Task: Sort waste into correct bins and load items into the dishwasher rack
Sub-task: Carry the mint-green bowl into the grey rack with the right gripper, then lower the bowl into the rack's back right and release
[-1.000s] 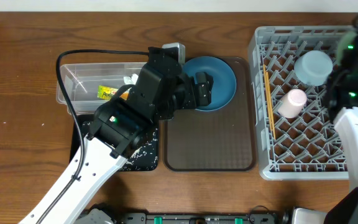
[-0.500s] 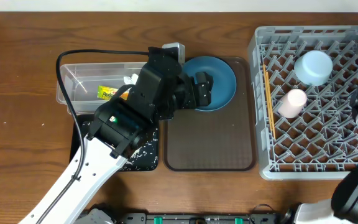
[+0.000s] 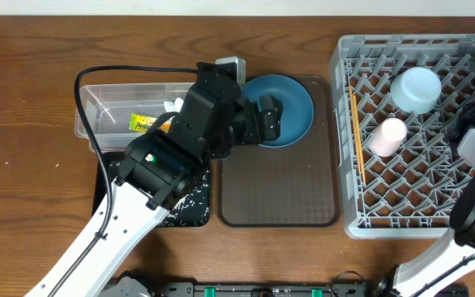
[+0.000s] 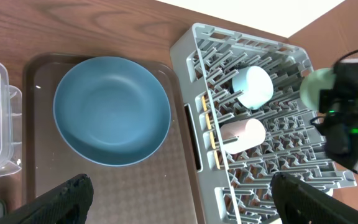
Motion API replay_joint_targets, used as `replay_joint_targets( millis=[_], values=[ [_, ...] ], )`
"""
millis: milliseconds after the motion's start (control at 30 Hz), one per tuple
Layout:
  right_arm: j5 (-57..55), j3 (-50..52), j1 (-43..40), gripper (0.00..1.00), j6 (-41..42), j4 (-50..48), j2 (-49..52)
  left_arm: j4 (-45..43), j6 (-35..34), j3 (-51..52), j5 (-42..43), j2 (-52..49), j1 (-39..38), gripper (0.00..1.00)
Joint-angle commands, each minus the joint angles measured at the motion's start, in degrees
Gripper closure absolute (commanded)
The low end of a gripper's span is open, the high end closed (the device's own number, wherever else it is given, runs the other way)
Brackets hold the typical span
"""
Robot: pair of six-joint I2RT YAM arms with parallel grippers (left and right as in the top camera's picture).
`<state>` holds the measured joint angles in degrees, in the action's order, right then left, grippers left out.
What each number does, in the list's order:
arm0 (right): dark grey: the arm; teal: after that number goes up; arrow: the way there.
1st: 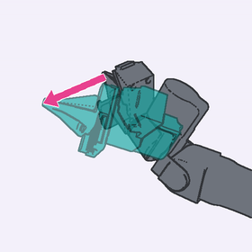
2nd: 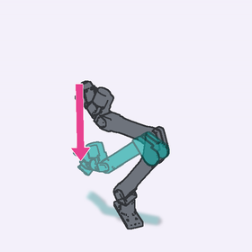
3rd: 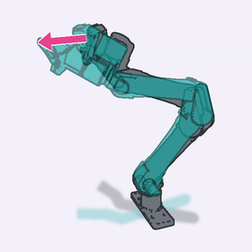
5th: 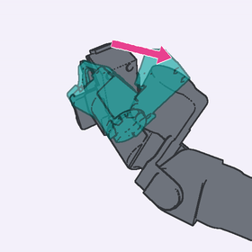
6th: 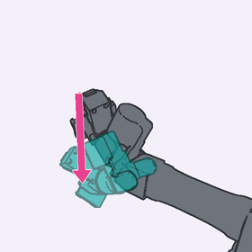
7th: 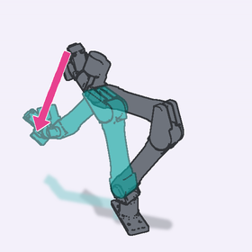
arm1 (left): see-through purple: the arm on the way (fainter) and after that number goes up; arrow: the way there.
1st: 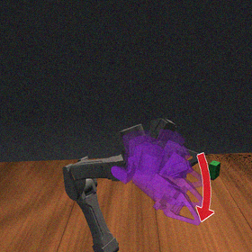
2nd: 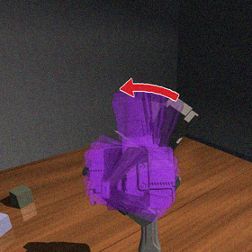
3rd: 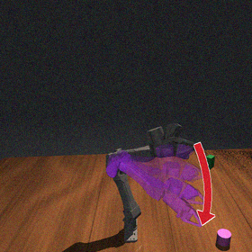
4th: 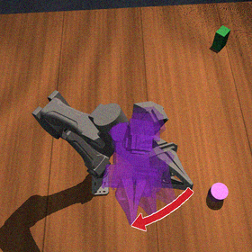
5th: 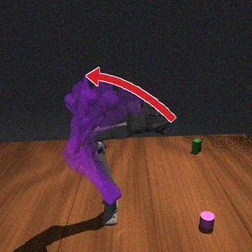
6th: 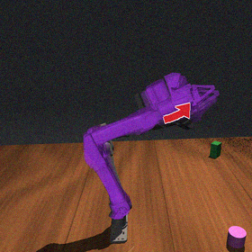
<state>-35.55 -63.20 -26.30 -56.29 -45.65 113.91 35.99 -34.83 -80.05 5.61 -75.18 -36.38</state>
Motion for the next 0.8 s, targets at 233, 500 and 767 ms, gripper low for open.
replay_joint_targets(
  millis=[233,500,767],
  values=[
    [1.1,-0.3,2.0,0.99,-4.5,1.7,4.4,0.0,0.5,-0.1,-0.7,0.2,0.2,0.06],
    [-3.4,-0.3,5.5,0.99,-4.5,3.0,4.4,0.0,0.5,-0.1,-0.7,0.2,0.2,0.06],
    [-4.9,-0.3,7.4,0.99,-4.5,8.7,4.4,0.0,0.5,-0.1,-0.7,0.2,0.2,0.05]
  ],
)
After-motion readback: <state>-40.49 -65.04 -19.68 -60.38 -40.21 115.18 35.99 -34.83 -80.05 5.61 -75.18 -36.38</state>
